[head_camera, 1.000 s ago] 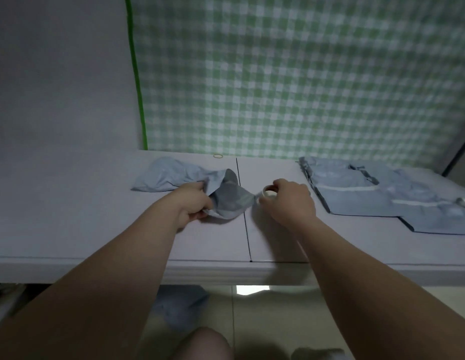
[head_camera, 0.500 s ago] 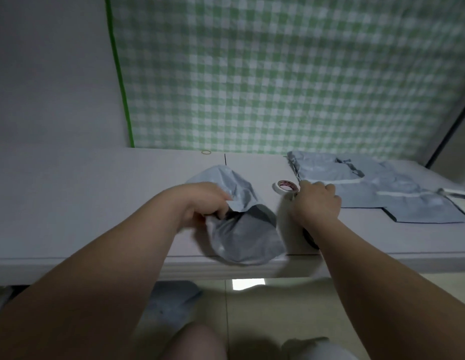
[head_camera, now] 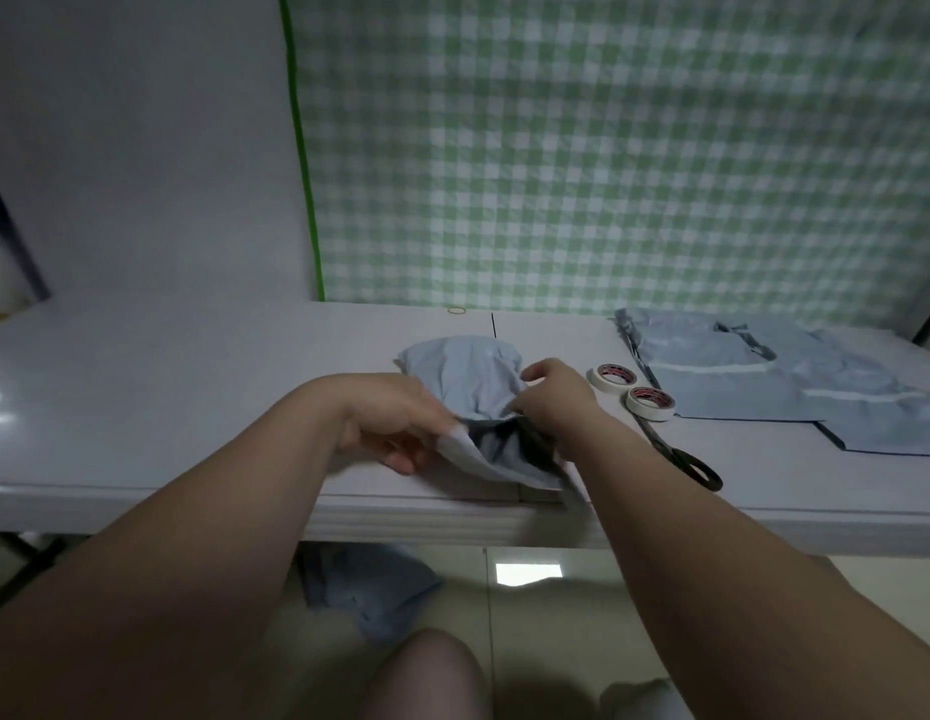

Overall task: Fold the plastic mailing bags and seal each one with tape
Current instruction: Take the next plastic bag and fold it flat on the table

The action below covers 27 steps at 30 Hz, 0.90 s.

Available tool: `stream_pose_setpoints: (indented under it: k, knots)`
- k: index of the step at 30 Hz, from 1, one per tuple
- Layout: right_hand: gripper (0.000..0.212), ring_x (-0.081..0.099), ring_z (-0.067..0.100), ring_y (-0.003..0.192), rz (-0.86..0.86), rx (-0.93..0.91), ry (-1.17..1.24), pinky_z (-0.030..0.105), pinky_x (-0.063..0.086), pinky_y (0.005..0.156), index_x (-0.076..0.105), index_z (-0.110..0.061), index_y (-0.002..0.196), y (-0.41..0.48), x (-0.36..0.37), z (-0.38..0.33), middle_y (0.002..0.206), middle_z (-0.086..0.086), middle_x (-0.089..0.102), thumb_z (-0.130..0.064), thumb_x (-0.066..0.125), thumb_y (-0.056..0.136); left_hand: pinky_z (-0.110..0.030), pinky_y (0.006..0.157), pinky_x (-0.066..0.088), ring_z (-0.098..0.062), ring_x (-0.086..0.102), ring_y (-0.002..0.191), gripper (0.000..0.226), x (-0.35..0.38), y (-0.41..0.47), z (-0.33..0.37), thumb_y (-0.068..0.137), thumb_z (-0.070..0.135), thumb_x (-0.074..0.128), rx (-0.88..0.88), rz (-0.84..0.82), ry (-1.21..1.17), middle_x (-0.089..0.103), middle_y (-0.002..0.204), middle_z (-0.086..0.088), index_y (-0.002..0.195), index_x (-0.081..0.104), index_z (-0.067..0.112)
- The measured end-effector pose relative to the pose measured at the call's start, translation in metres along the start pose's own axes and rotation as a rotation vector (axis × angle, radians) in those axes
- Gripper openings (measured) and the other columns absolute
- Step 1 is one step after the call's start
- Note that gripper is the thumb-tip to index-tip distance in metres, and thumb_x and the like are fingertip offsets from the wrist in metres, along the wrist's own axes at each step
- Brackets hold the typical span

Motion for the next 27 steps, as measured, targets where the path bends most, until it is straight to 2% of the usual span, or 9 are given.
stream_pose_setpoints:
  k: [4, 7, 10, 13, 15, 17, 22, 25, 27]
  knots:
    - [0.027, 0.057, 0.025, 0.087, -0.075, 0.058, 0.034, 0.036, 0.052, 0.077, 0.055, -0.023, 0.088, 0.0, -0.011, 0.011, 0.093, 0.008, 0.058, -0.003, 0.069, 0.075, -0.029, 0.066, 0.059, -0.015, 0.06, 0.068, 0.034, -0.01, -0.004, -0.014, 0.075, 0.038, 0.072, -0.054, 0.025, -0.281, 0.065, 0.081, -0.005, 0.09, 0.073, 0.007]
    - [0.026, 0.053, 0.018, 0.061, -0.201, 0.047, -0.01, 0.028, 0.046, 0.056, 0.052, -0.019, 0.078, -0.008, -0.025, 0.014, 0.073, 0.004, 0.055, -0.001, 0.07, 0.078, -0.033, 0.072, 0.059, -0.02, 0.061, 0.075, 0.027, -0.013, 0.01, -0.014, 0.089, 0.019, 0.065, -0.011, 0.273, -0.467, 0.057, 0.103, -0.01, 0.115, 0.063, 0.012]
    - [0.022, 0.053, 0.015, 0.066, -0.361, 0.045, -0.144, 0.024, 0.047, 0.063, 0.059, -0.02, 0.074, -0.018, -0.035, 0.015, 0.071, 0.0, 0.056, -0.007, 0.077, 0.074, -0.033, 0.087, 0.054, -0.022, 0.061, 0.098, 0.048, -0.005, 0.027, -0.006, 0.089, 0.002, 0.061, 0.094, 0.273, -0.6, 0.058, 0.115, -0.008, 0.132, 0.05, 0.022]
    - [0.029, 0.064, 0.023, 0.085, -0.439, 0.119, -0.22, 0.033, 0.055, 0.083, 0.071, -0.015, 0.081, -0.021, -0.043, 0.017, 0.082, 0.003, 0.068, -0.028, 0.088, 0.061, -0.03, 0.085, 0.053, -0.022, 0.062, 0.104, 0.057, 0.003, 0.046, 0.0, 0.086, -0.006, 0.06, 0.148, 0.308, -0.594, 0.059, 0.122, -0.008, 0.138, 0.046, 0.013]
    - [0.057, 0.065, 0.024, 0.075, -0.378, 0.163, -0.293, 0.032, 0.056, 0.069, 0.068, -0.011, 0.099, -0.018, -0.05, 0.018, 0.082, 0.008, 0.067, -0.046, 0.086, 0.059, -0.032, 0.086, 0.053, -0.022, 0.063, 0.1, 0.058, 0.007, 0.059, 0.002, 0.085, -0.008, 0.06, 0.169, 0.361, -0.5, 0.06, 0.124, -0.012, 0.138, 0.048, 0.011]
    - [0.059, 0.057, 0.021, 0.065, -0.201, 0.13, -0.463, 0.025, 0.045, 0.055, 0.057, -0.012, 0.12, -0.012, -0.051, 0.018, 0.077, 0.008, 0.06, -0.046, 0.072, 0.074, -0.038, 0.091, 0.053, -0.026, 0.064, 0.098, 0.057, 0.009, 0.071, 0.004, 0.082, -0.004, 0.061, 0.173, 0.406, -0.356, 0.062, 0.122, -0.013, 0.136, 0.052, 0.014]
    - [0.035, 0.055, 0.033, 0.11, 0.164, -0.168, -0.547, 0.032, 0.044, 0.082, 0.061, -0.008, 0.118, 0.007, -0.033, 0.012, 0.122, 0.016, 0.056, -0.027, 0.047, 0.092, -0.038, 0.103, 0.039, -0.031, 0.044, 0.124, 0.039, 0.012, 0.077, 0.028, 0.091, 0.016, 0.049, 0.271, 0.828, 0.544, 0.041, 0.139, -0.011, 0.129, 0.056, 0.011]
    - [0.036, 0.045, 0.032, 0.124, 0.131, -0.407, -0.434, 0.038, 0.038, 0.101, 0.053, -0.008, 0.127, 0.012, -0.006, 0.0, 0.135, 0.015, 0.046, -0.019, 0.04, 0.095, -0.042, 0.109, 0.028, -0.027, 0.036, 0.134, 0.043, 0.029, 0.086, 0.037, 0.097, 0.02, 0.039, 0.5, 0.674, 0.748, 0.038, 0.147, -0.009, 0.139, 0.042, 0.014]
    - [0.041, 0.04, 0.031, 0.128, 0.052, -0.481, -0.453, 0.039, 0.034, 0.105, 0.045, -0.006, 0.134, 0.014, 0.01, 0.001, 0.14, 0.016, 0.041, -0.014, 0.035, 0.095, -0.041, 0.101, 0.037, -0.025, 0.046, 0.122, 0.039, 0.036, 0.088, 0.033, 0.097, 0.019, 0.037, 0.569, 0.584, 0.714, 0.049, 0.134, -0.006, 0.135, 0.045, 0.017]
Point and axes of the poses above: each hand's wrist, its own y-axis towards the middle knuckle, its own x-axis out of the palm, z = x × y, the point moved 2 cm from there along y, towards the middle knuckle
